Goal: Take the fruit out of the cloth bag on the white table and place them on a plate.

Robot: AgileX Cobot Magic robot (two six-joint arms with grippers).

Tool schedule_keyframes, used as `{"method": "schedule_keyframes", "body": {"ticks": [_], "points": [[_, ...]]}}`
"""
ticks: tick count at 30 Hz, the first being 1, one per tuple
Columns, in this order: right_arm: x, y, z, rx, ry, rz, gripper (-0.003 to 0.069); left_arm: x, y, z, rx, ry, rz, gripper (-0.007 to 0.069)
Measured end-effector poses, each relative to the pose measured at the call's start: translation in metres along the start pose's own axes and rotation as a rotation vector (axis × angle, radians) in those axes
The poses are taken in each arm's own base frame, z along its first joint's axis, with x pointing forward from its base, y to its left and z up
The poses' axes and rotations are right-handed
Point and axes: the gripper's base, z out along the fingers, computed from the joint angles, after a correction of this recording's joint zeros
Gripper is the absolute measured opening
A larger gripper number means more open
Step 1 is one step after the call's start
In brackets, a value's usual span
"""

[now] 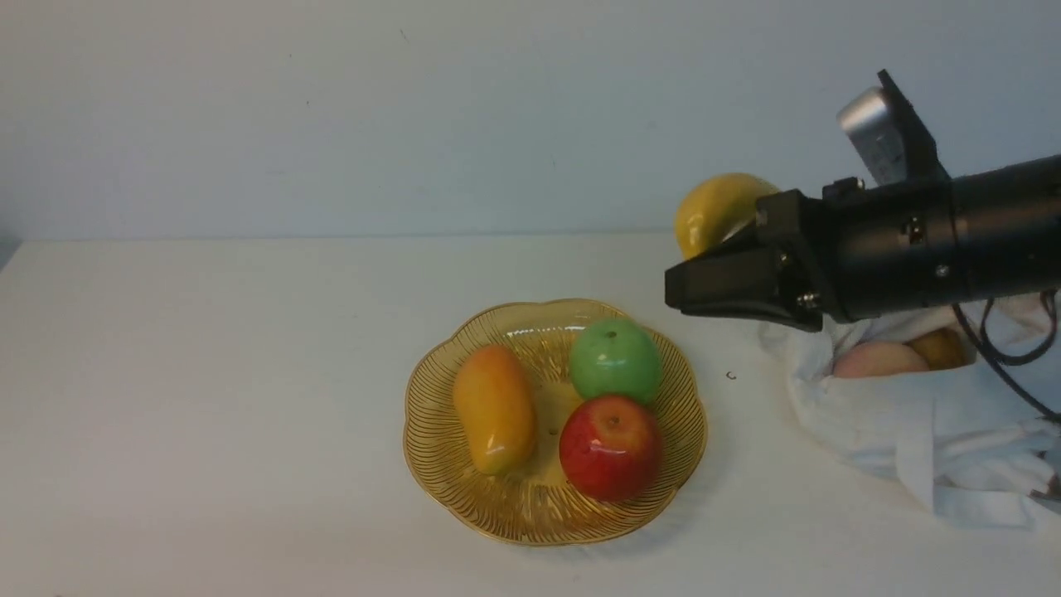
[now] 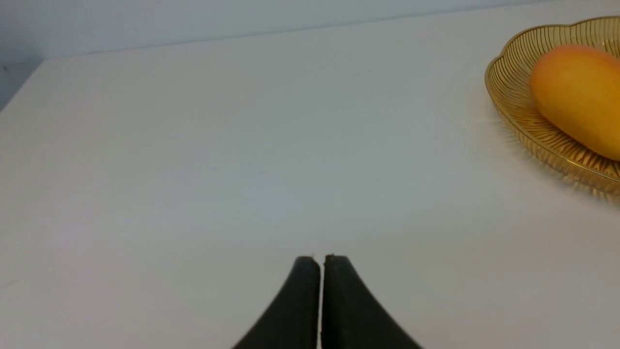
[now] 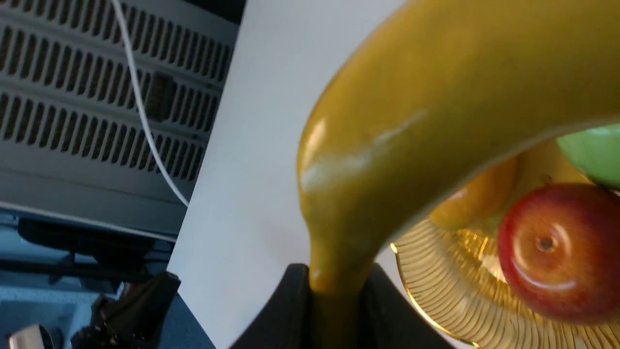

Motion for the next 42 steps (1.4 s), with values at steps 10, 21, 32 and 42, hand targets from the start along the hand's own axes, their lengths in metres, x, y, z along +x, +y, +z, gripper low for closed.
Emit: {"method": "schedule_keyframes", "body": {"ticks": [10,21,32,42], "points": [[0.005,0.031,0.053,0.053,0.185,-0.454,0.0091,0.0,0.0,0.0,0.0,0.0,0.0,-0.0008],[0.014,0.022,0.128,0.27,0.62,-0.684,0.0091,0.0,0.0,0.0,0.0,0.0,0.0,-0.0008],[0.017,0.007,0.155,0.311,0.635,-0.69,0.0114,0.0,0.0,0.0,0.0,0.0,0.0,-0.0008],[0.022,-0.002,0.165,0.315,0.659,-0.681,0.0342,0.0,0.0,0.0,0.0,0.0,0.0,-0.0008]]}}
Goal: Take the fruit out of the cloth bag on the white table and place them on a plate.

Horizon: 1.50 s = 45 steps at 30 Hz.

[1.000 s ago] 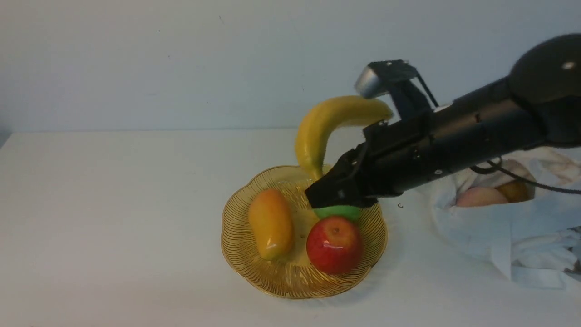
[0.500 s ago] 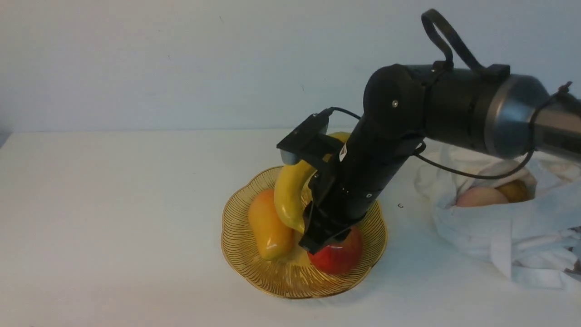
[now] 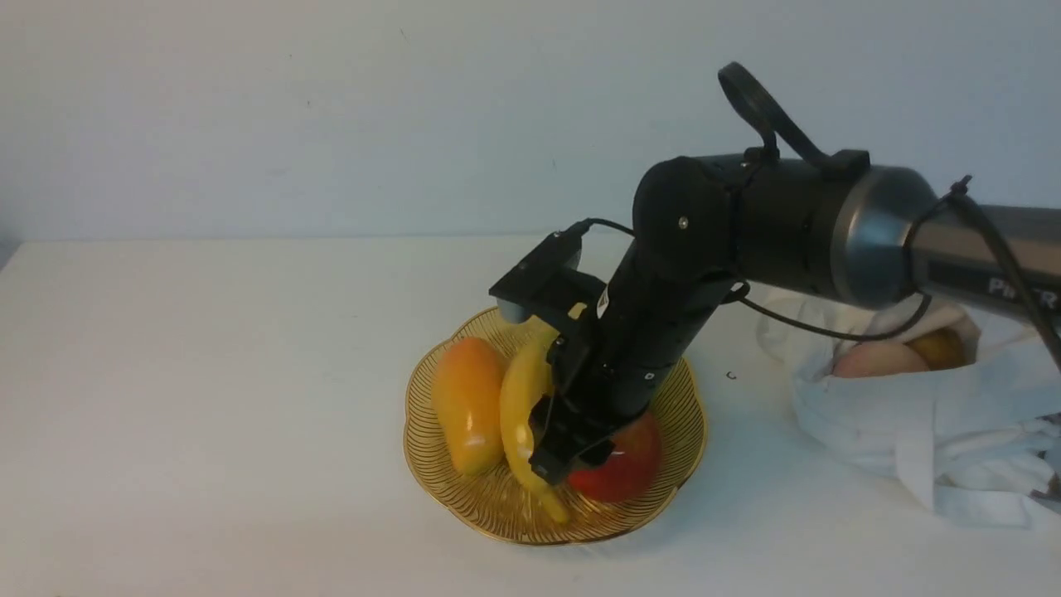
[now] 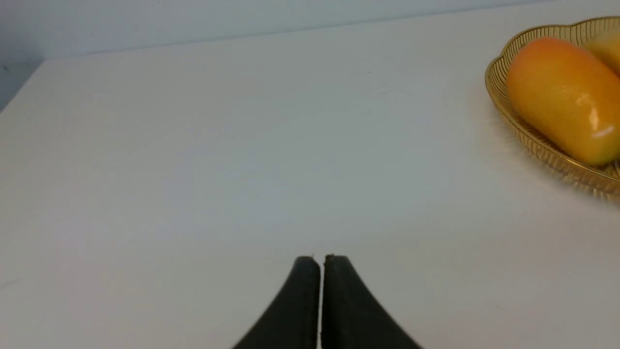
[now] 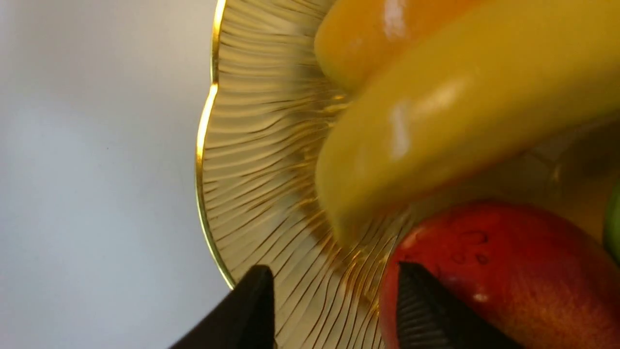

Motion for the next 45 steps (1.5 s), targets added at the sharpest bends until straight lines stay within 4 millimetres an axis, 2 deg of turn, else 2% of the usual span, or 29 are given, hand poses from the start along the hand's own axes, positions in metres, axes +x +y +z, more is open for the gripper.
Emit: {"method": "schedule_keyframes", "body": {"ticks": [2,7,10,12,13,14,17,18,19,21,22,23,24,25,27,29,31,32,34,35,36,37,41,45], "points": [[0.0,-0.001,-0.001,0.01,0.003,-0.007,0.0391,0.0,0.0,0.0,0.0,0.0,0.0,-0.0008],[-0.007,-0.004,-0.014,0.047,0.029,-0.016,0.0419,0.0,0.0,0.0,0.0,0.0,0.0,-0.0008],[-0.018,-0.007,-0.038,0.098,0.053,0.035,0.0406,0.0,0.0,0.0,0.0,0.0,0.0,-0.0008],[-0.027,-0.008,-0.062,0.165,0.012,0.079,0.0362,0.0,0.0,0.0,0.0,0.0,0.0,-0.0008],[-0.029,-0.008,-0.068,0.179,-0.002,0.09,0.0355,0.0,0.0,0.0,0.0,0.0,0.0,-0.0008],[-0.033,-0.006,-0.098,0.243,-0.069,0.144,0.0281,0.0,0.0,0.0,0.0,0.0,0.0,-0.0008],[-0.028,0.004,-0.144,0.317,-0.165,0.21,0.0138,0.0,0.0,0.0,0.0,0.0,0.0,-0.0008],[-0.024,0.009,-0.165,0.344,-0.205,0.232,0.0082,0.0,0.0,0.0,0.0,0.0,0.0,-0.0008],[-0.016,0.018,-0.194,0.38,-0.266,0.256,0.0031,0.0,0.0,0.0,0.0,0.0,0.0,-0.0008],[-0.005,0.028,-0.228,0.423,-0.345,0.291,0.0004,0.0,0.0,0.0,0.0,0.0,0.0,-0.0008],[-0.002,0.031,-0.236,0.431,-0.364,0.3,0.0001,0.0,0.0,0.0,0.0,0.0,0.0,-0.0008],[0.014,0.043,-0.266,0.464,-0.442,0.342,-0.0008,0.0,0.0,0.0,0.0,0.0,0.0,-0.0008],[0.016,0.044,-0.269,0.465,-0.449,0.341,-0.0008,0.0,0.0,0.0,0.0,0.0,0.0,-0.0008],[0.031,0.054,-0.289,0.483,-0.52,0.369,-0.0012,0.0,0.0,0.0,0.0,0.0,0.0,-0.0008],[0.056,0.07,-0.314,0.493,-0.666,0.388,-0.0013,0.0,0.0,0.0,0.0,0.0,0.0,-0.0008],[0.078,0.081,-0.321,0.491,-0.765,0.394,-0.0013,0.0,0.0,0.0,0.0,0.0,0.0,-0.0008],[0.104,0.091,-0.319,0.487,-0.901,0.377,-0.0013,0.0,0.0,0.0,0.0,0.0,0.0,-0.0008],[0.114,0.093,-0.31,0.487,-0.922,0.367,-0.0013,0.0,0.0,0.0,0.0,0.0,0.0,-0.0008],[0.136,0.101,-0.305,0.487,-1.017,0.332,-0.0013,0.0,0.0,0.0,0.0,0.0,0.0,-0.0008],[0.152,0.105,-0.291,0.483,-1.055,0.308,-0.0013,0.0,0.0,0.0,0.0,0.0,0.0,-0.0008],[0.161,0.109,-0.29,0.478,-1.108,0.289,-0.0013,0.0,0.0,0.0,0.0,0.0,0.0,-0.0008],[0.17,0.11,-0.28,0.473,-1.128,0.274,-0.0013,0.0,0.0,0.0,0.0,0.0,0.0,-0.0008],[0.212,0.125,-0.258,0.465,-1.306,0.185,-0.0013,0.0,0.0,0.0,0.0,0.0,0.0,-0.0008],[0.244,0.138,-0.251,0.459,-1.467,0.117,-0.0013,0.0,0.0,0.0,0.0,0.0,0.0,-0.0008]]}}
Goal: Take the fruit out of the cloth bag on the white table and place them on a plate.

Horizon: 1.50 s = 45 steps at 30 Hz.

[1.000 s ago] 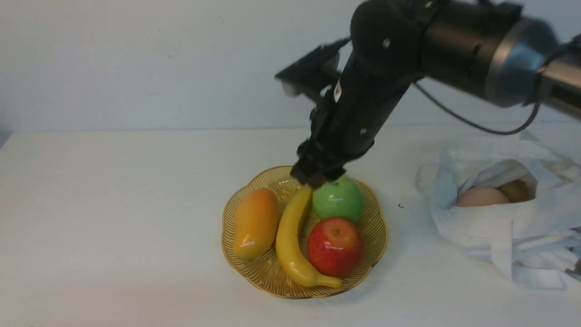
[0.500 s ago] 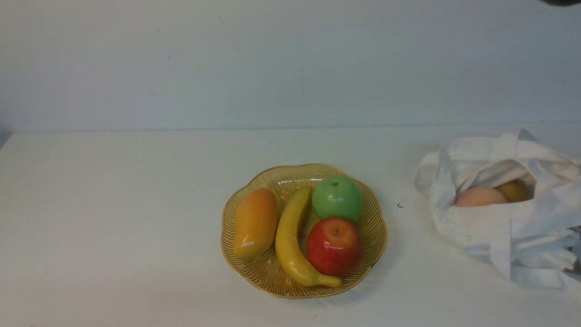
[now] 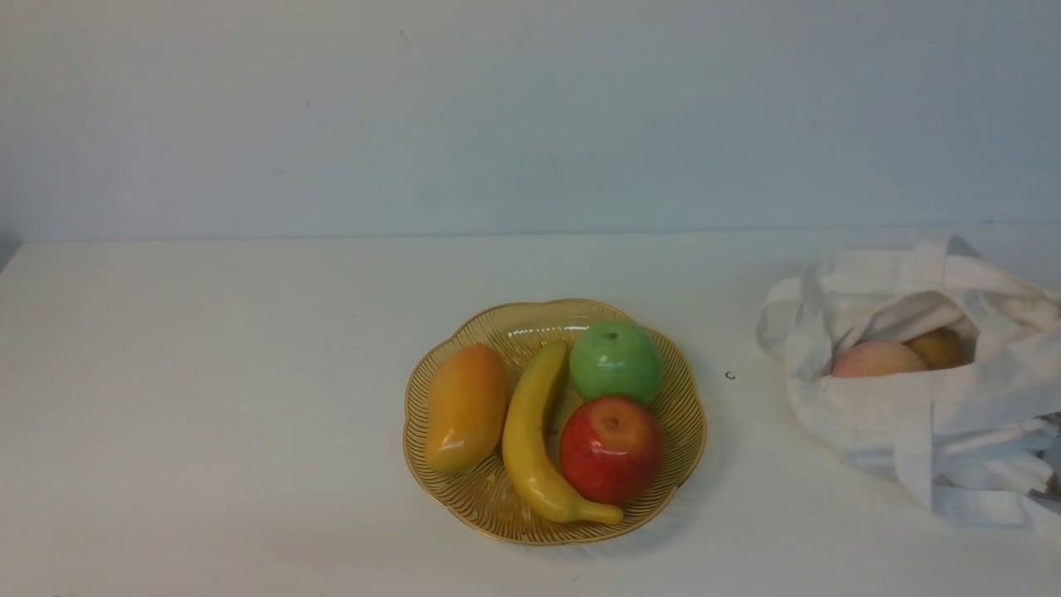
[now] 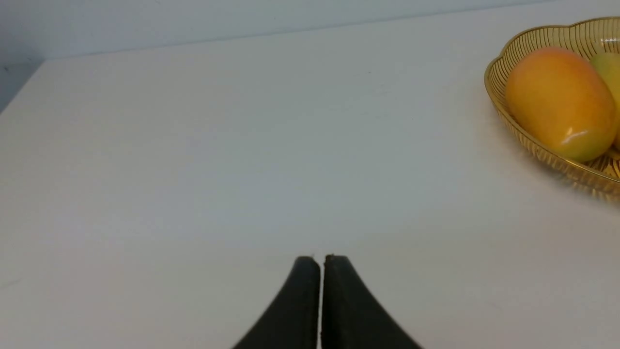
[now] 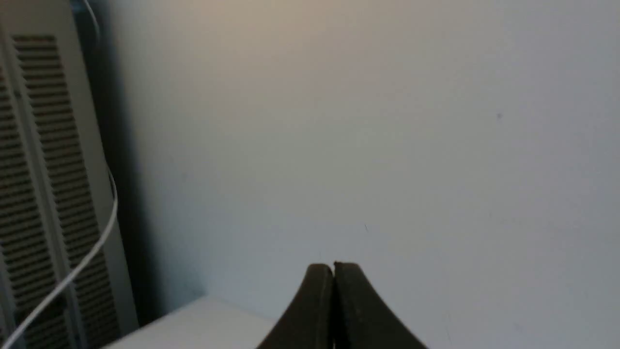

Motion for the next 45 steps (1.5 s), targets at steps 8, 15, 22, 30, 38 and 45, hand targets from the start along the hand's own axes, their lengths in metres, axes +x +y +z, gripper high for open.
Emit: {"method": "schedule_keyframes", "body": {"ticks": [8,15,22,30,38,45], "points": [[0.004,0.003,-0.038,-0.044,-0.215,-0.009,-0.0013,0.0,0.0,0.0,0.0,0.0,0.0,-0.0008],[0.008,0.001,-0.04,-0.022,-0.194,0.013,-0.0013,0.0,0.0,0.0,0.0,0.0,0.0,-0.0008],[0.011,0.0,-0.039,-0.01,-0.162,-0.013,-0.0013,0.0,0.0,0.0,0.0,0.0,0.0,-0.0008],[0.066,-0.014,-0.046,0.225,0.063,-0.222,-0.0013,0.0,0.0,0.0,0.0,0.0,0.0,-0.0008],[0.166,-0.042,-0.074,0.647,0.363,-0.197,-0.0013,0.0,0.0,0.0,0.0,0.0,0.0,-0.0008],[0.178,-0.045,-0.084,0.756,0.44,-0.085,-0.0013,0.0,0.0,0.0,0.0,0.0,0.0,-0.0008]]}}
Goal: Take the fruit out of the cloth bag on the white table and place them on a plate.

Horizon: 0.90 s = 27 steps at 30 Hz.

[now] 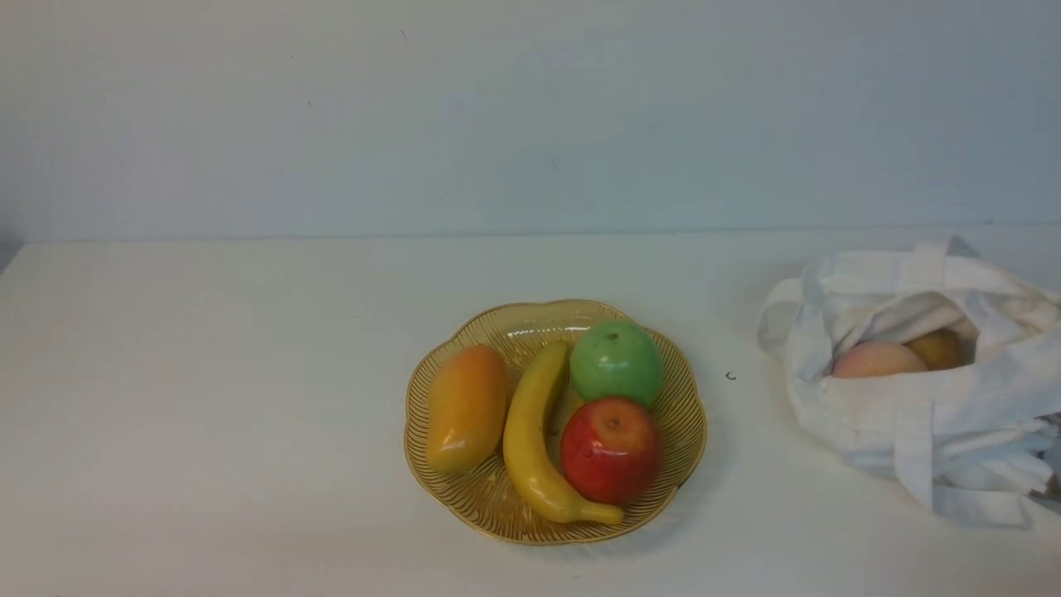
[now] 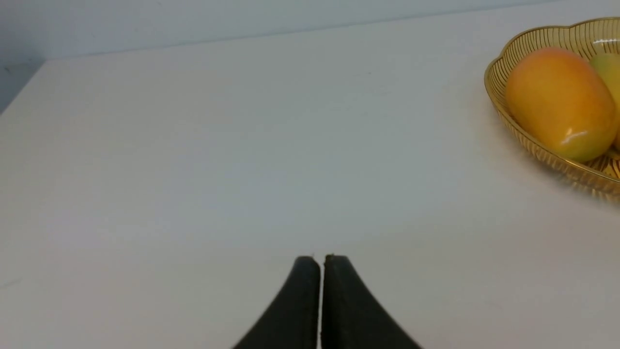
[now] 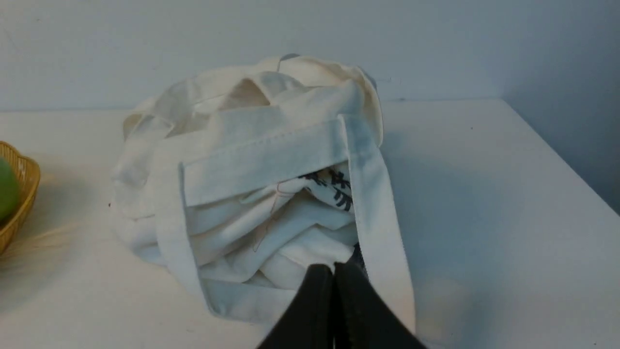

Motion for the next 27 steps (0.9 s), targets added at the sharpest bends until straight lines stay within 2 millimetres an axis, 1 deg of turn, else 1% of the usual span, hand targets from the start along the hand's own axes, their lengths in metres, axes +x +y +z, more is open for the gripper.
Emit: {"method": "schedule_keyframes", "body": {"ticks": [9,27], "points": [[0.0,0.0048,-0.0001,-0.087,0.001,-0.014,-0.0013,0.0,0.0,0.0,0.0,0.0,0.0,-0.0008],[0.0,0.0049,-0.0001,-0.088,0.001,-0.013,-0.0013,0.0,0.0,0.0,0.0,0.0,0.0,-0.0008]]}}
